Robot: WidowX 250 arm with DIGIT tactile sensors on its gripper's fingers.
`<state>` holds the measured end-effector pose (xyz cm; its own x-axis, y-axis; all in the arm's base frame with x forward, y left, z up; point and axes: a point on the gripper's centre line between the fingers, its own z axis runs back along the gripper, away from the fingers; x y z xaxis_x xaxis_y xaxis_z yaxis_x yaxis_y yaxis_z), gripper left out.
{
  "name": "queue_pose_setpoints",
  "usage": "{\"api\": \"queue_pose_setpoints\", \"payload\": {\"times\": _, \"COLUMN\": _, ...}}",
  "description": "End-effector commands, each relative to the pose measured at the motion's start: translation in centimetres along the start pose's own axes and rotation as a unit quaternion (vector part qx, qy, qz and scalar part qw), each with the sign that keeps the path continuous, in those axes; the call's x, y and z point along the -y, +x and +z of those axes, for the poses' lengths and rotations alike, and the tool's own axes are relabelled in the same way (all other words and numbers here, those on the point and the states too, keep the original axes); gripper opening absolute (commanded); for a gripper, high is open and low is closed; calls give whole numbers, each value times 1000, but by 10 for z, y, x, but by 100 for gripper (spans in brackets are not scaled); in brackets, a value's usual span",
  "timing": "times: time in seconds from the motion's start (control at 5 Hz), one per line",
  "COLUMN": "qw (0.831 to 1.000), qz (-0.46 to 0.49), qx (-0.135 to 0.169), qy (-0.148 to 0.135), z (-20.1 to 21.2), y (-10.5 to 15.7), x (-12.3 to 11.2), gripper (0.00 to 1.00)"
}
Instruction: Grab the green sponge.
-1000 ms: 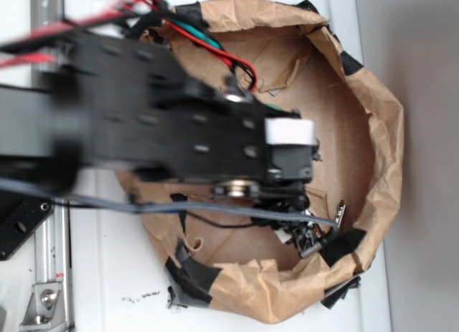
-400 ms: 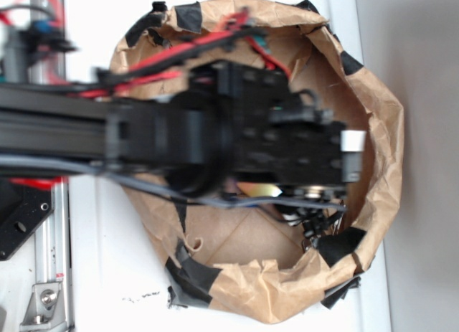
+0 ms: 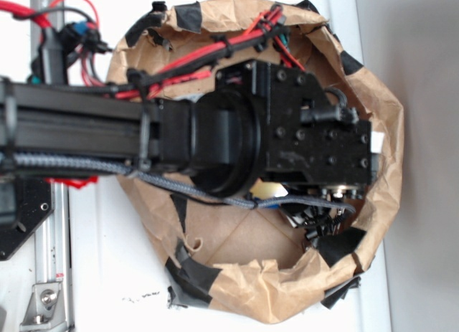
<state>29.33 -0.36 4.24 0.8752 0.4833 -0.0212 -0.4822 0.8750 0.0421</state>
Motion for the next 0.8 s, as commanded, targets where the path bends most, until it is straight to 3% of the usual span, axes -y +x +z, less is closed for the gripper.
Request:
{"api": "queue_pose_setpoints", "payload": {"times": 0.0, "qw": 999, "qz": 6, "qx": 27, "qy": -16, "z": 17, "y": 4, "x": -8, "gripper": 100}}
{"api": "queue_pose_setpoints", "payload": {"times": 0.2, "qw": 999, "qz": 6, "qx": 27, "qy": -16, "z": 17, "y": 4, "x": -8, "gripper": 100}}
{"api": "queue_pose_setpoints", "payload": {"times": 0.4, "qw": 999, "qz": 16, "qx": 43, "qy": -6, "z": -8, "y": 4, "x": -16, "gripper": 91}}
{"api": "queue_pose_setpoints", "payload": {"times": 0.6, "qw": 999, "qz": 13, "qx": 44, "qy": -2, "z": -9, "y": 3, "x": -16, "gripper": 0}}
